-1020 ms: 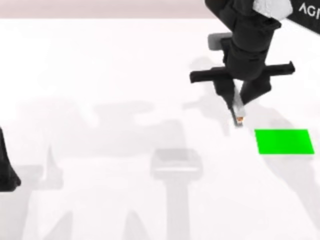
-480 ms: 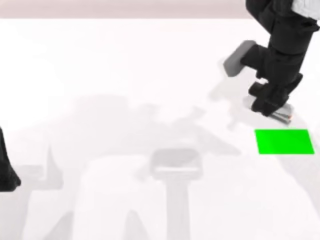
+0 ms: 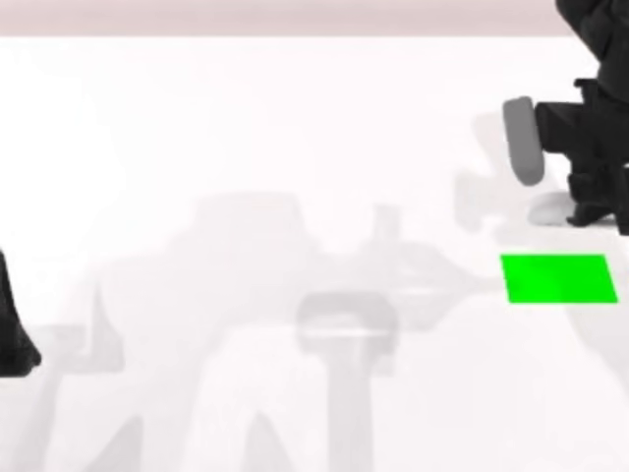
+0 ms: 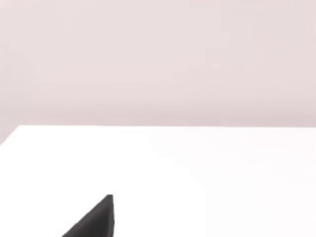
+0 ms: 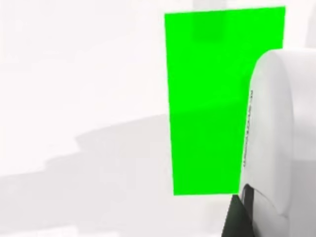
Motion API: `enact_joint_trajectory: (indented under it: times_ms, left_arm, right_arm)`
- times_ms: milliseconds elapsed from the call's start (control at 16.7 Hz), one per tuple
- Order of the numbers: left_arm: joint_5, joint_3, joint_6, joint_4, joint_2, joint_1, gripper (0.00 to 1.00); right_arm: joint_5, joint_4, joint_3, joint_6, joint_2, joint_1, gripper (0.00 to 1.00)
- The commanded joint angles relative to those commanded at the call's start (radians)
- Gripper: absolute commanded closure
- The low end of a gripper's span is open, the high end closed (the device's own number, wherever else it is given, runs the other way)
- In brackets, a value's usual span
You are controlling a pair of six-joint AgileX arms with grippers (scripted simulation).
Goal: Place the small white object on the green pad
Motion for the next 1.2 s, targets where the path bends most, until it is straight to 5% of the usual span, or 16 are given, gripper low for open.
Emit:
enact_joint_trajectory:
  times_ms: [600, 1200]
  left_arm:
    - [0.000, 0.000, 0.000, 0.000, 0.000, 0.000, 0.00]
    - [0.000, 0.000, 0.000, 0.000, 0.000, 0.000, 0.00]
  right_arm:
    - [-0.001, 0.031, -0.033, -0.089, -0.020, -0.012, 1.00]
    - [-0.001, 0.378, -0.285, -0.083, 0.069, -0.012, 1.00]
